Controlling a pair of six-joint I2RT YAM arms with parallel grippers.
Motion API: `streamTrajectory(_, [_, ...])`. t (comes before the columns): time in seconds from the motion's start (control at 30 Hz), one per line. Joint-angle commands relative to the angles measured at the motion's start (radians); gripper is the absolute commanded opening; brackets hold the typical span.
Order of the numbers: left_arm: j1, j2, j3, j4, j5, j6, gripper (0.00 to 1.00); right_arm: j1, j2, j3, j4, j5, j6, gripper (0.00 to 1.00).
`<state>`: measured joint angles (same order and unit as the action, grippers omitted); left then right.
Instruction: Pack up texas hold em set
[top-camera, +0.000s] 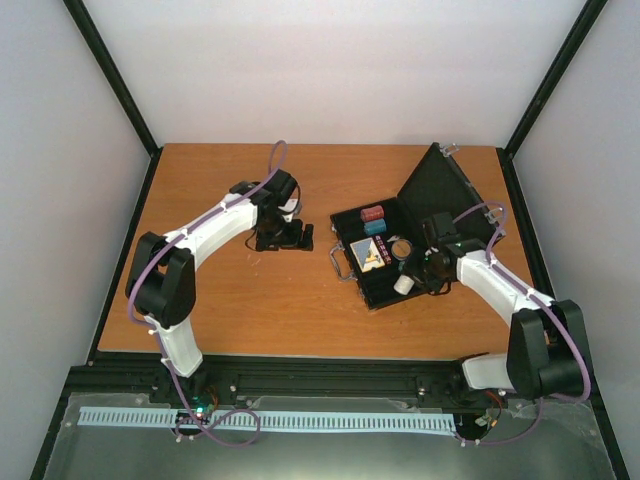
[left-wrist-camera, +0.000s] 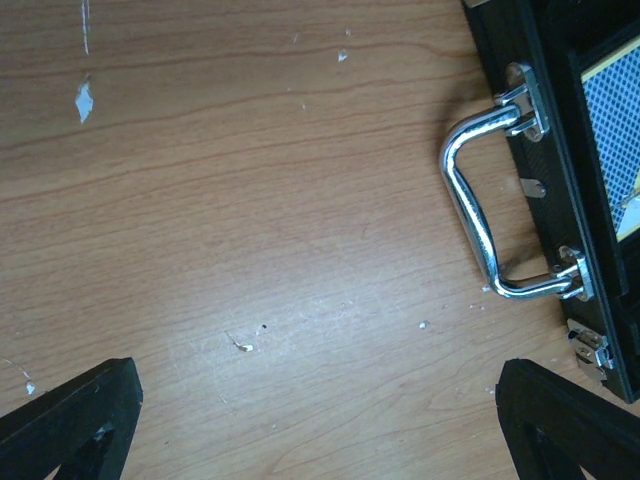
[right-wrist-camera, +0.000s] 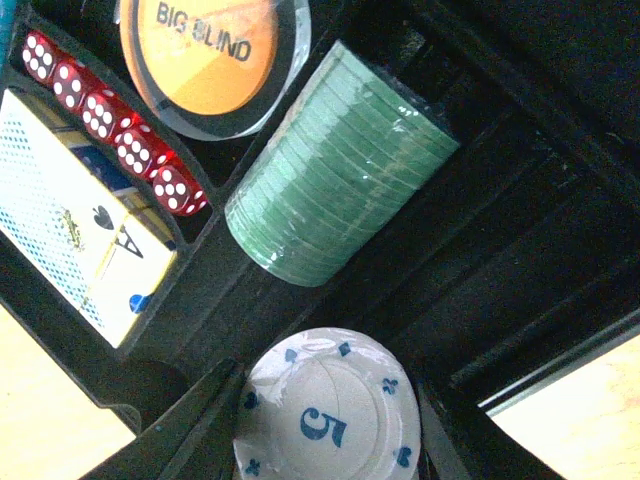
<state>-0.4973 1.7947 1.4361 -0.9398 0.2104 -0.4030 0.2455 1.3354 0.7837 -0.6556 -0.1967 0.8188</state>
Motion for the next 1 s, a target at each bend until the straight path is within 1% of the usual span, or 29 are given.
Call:
streamTrajectory(0.0, [0.009, -0.035, -0.013, -0.006, 0.009, 0.022, 1.0, -0.002, 0.003, -0.023, -0.03, 0.043, 0.107, 0.29])
streamTrajectory(0.03, [0.009, -0.035, -0.016, -0.003, 0.012, 0.019, 1.0, -0.001, -0.004, -0.024, -0.034, 0.054, 0.113, 0.35])
streamTrajectory(0.17, [0.009, -0.033, -0.011, 0.003, 0.018, 0.016, 1.0, -0.001, -0.049, -0.01, -0.093, 0.119, 0.139, 0.43])
streamTrajectory(0.3, [0.009, -0.031, -0.012, 0.005, 0.018, 0.016, 1.0, -0.001, -0.087, 0.025, -0.163, 0.193, 0.112, 0.48])
streamTrajectory(0.33, [0.009, -0.028, -0.014, 0.005, 0.017, 0.015, 1.0, -0.001, -0.091, 0.031, -0.176, 0.205, 0.101, 0.53])
streamTrajectory(0.37, [0.009, -0.028, -0.013, 0.006, 0.019, 0.015, 1.0, -0.001, -0.091, 0.035, -0.184, 0.21, 0.086, 0.62])
streamTrajectory(0.4, [0.009, -0.027, -0.013, 0.007, 0.021, 0.014, 1.0, -0.001, -0.09, 0.038, -0.193, 0.215, 0.078, 0.68])
streamTrajectory(0.43, [0.009, -0.027, -0.013, 0.009, 0.022, 0.015, 1.0, -0.001, -0.087, 0.033, -0.195, 0.213, 0.073, 0.74])
streamTrajectory(0.47, [0.009, -0.026, -0.013, 0.01, 0.022, 0.014, 1.0, -0.001, -0.087, 0.03, -0.194, 0.21, 0.069, 0.77])
streamTrajectory(0.6, [0.009, -0.027, -0.019, 0.013, 0.024, 0.01, 1.0, 0.015, -0.095, 0.048, -0.181, 0.209, 0.043, 0.79])
streamTrajectory(0.63, [0.009, -0.027, -0.02, 0.014, 0.023, 0.01, 1.0, 0.026, -0.089, 0.065, -0.182, 0.215, 0.023, 0.82])
streamTrajectory(0.67, [0.009, -0.027, -0.023, 0.014, 0.023, 0.01, 1.0, 0.038, -0.075, 0.086, -0.185, 0.216, -0.001, 0.94])
streamTrajectory(0.7, [0.009, -0.026, -0.023, 0.015, 0.023, 0.01, 1.0, 0.047, -0.054, 0.106, -0.188, 0.21, -0.033, 0.99])
streamTrajectory(0.77, [0.009, -0.023, -0.023, 0.015, 0.024, 0.01, 1.0, 0.074, -0.001, 0.154, -0.192, 0.187, -0.105, 1.0])
streamTrajectory(0.83, [0.009, -0.021, -0.019, 0.014, 0.023, 0.009, 1.0, 0.128, 0.042, 0.194, -0.19, 0.175, -0.171, 1.0])
streamTrajectory(0.9, [0.009, -0.019, -0.016, 0.012, 0.022, 0.01, 1.0, 0.179, 0.094, 0.232, -0.209, 0.194, -0.203, 1.0])
streamTrajectory(0.97, [0.009, -0.018, -0.014, 0.013, 0.02, 0.01, 1.0, 0.23, 0.155, 0.268, -0.239, 0.25, -0.225, 1.0])
